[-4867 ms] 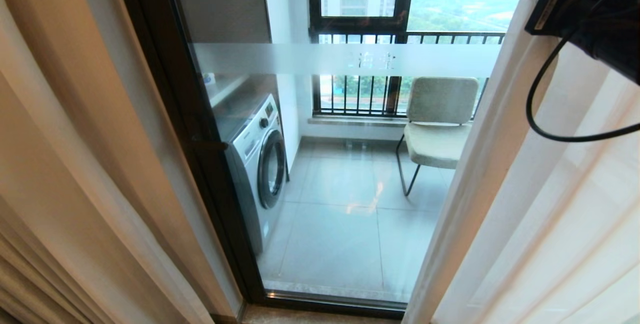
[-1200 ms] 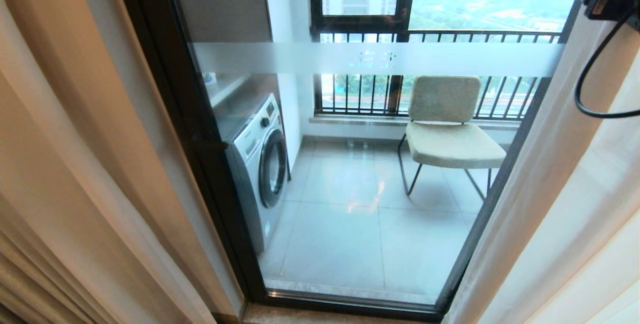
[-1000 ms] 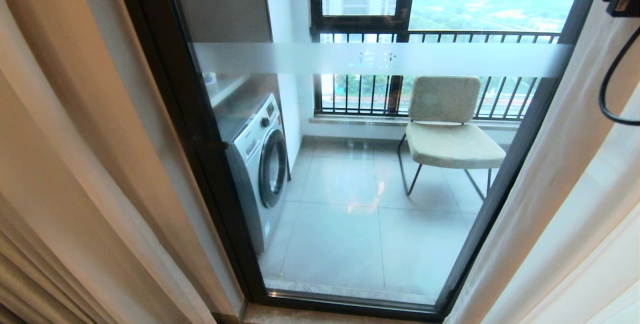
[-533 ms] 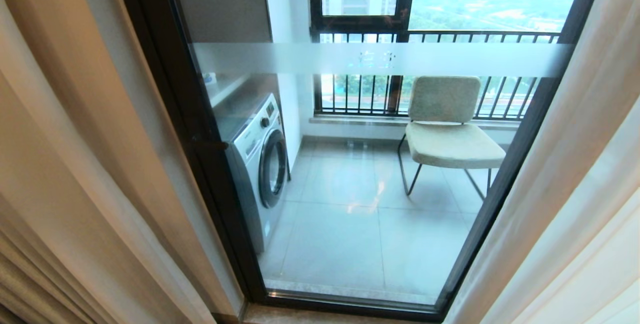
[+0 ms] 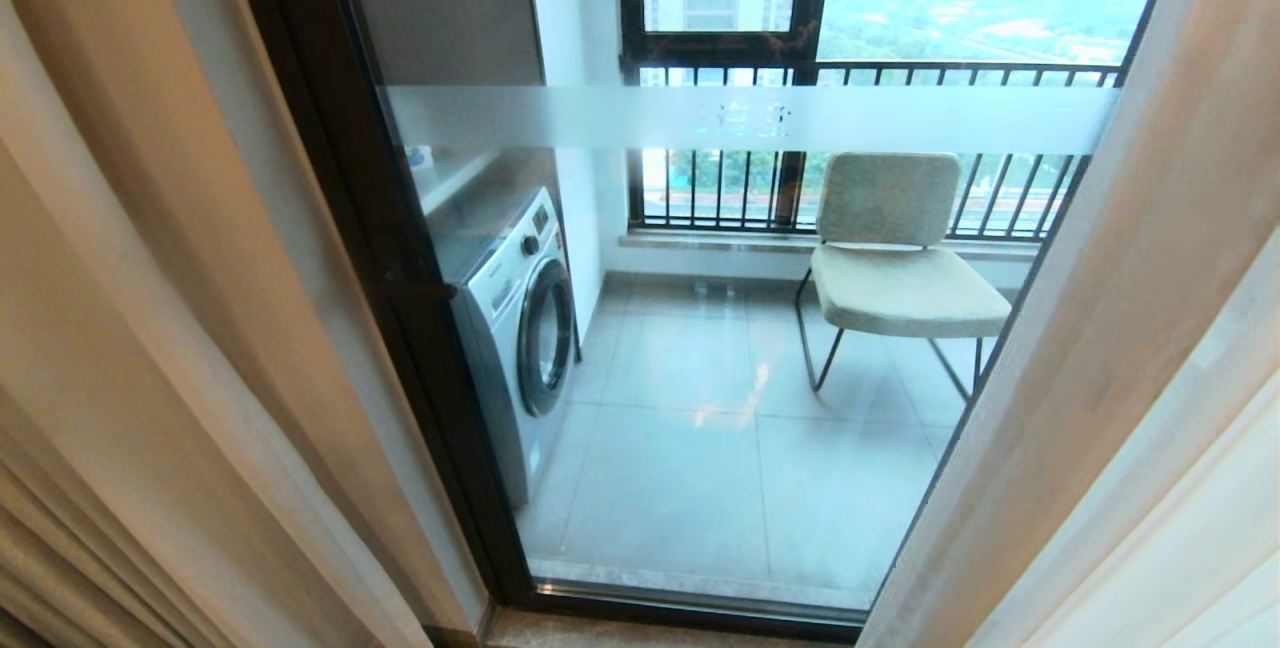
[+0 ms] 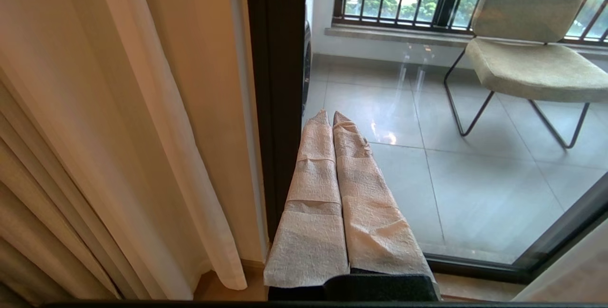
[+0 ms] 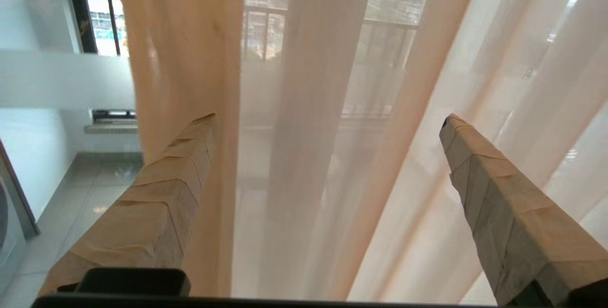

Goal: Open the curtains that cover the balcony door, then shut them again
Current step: Close the inner curtains on both sides

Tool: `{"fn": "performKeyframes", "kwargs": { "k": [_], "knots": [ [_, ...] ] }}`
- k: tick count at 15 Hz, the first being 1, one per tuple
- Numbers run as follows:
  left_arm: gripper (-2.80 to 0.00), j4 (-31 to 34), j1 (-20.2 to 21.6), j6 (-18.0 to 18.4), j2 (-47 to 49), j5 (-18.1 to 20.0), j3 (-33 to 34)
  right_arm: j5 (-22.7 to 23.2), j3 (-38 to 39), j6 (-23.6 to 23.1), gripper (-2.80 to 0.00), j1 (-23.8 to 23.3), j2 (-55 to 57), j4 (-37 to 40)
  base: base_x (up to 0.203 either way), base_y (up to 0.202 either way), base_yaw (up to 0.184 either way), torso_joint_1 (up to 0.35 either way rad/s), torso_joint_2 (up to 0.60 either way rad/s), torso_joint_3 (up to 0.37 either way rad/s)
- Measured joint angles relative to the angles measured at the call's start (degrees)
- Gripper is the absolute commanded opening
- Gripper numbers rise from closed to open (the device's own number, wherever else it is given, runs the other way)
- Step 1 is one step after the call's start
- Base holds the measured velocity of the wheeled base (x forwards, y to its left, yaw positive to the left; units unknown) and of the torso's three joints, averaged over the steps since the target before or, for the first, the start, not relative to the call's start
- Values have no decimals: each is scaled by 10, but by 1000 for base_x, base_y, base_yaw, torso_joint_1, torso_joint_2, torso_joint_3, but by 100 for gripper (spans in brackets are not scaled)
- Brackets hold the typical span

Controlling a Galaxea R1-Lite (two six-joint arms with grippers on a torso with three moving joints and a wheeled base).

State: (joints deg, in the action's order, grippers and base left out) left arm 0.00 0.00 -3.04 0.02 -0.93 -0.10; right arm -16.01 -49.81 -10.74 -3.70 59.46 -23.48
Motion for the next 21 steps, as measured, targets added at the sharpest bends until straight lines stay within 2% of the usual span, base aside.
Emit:
{"fn": "performKeyframes", "kwargs": {
  "k": [1, 2, 8, 16, 18, 21],
  "knots": [
    [-280, 0, 0, 0, 0, 0, 0, 0, 21, 0, 0, 4, -18, 0, 0, 0, 0, 0, 0, 0],
    [-280, 0, 0, 0, 0, 0, 0, 1, 45, 0, -280, 10, -38, -1, 0, 0, 0, 0, 0, 0],
    [-280, 0, 0, 0, 0, 0, 0, 10, 202, 1, -280, 51, -155, -6, 0, 0, 0, 0, 0, 0],
    [-280, 0, 0, 0, 0, 0, 0, 44, 455, 2, -280, 55, -353, 1, 0, 0, 0, 0, 0, 0],
    [-280, 0, 0, 0, 0, -1, 0, 59, 484, 10, -280, 57, -403, 37, 0, 0, 0, 0, 0, 0],
    [-280, 0, 0, 0, 0, -1, 0, 104, 496, 60, -280, 51, -463, 121, 0, 0, 0, 0, 0, 0]
  ]
}}
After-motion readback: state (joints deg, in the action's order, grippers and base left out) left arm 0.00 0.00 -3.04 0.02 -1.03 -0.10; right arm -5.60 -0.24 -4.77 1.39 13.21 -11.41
